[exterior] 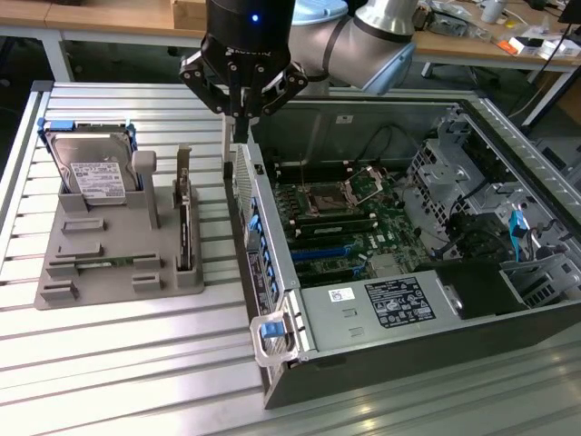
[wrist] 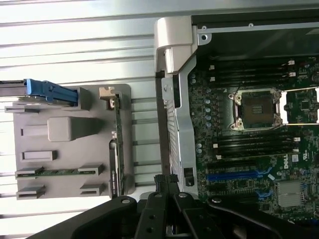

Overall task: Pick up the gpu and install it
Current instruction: 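Reach for the gpu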

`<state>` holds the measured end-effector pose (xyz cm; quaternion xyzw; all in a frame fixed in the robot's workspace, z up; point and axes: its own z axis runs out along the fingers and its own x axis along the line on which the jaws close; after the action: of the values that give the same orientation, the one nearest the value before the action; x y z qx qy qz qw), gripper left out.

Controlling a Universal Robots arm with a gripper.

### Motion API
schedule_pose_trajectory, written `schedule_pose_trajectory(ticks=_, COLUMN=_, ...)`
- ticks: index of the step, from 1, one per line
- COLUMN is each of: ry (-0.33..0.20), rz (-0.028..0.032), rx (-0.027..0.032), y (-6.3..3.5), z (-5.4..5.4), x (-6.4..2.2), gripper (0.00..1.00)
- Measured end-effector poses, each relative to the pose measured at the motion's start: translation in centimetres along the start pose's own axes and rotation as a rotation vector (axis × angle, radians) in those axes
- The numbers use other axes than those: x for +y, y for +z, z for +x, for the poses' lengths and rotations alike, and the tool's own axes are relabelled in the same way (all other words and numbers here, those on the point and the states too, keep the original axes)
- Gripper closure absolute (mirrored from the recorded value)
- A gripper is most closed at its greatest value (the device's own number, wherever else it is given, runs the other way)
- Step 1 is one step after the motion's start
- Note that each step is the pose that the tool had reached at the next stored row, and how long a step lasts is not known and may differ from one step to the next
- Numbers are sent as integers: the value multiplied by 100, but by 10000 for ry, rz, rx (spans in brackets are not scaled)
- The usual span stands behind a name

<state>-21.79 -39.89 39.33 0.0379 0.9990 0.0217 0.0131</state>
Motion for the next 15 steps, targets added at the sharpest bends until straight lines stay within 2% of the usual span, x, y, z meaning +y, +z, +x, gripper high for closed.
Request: schedule_pose_trajectory(ticks=15, ry=0, rz=1, rx=1, y=-5, z=149, x=-11, gripper=89)
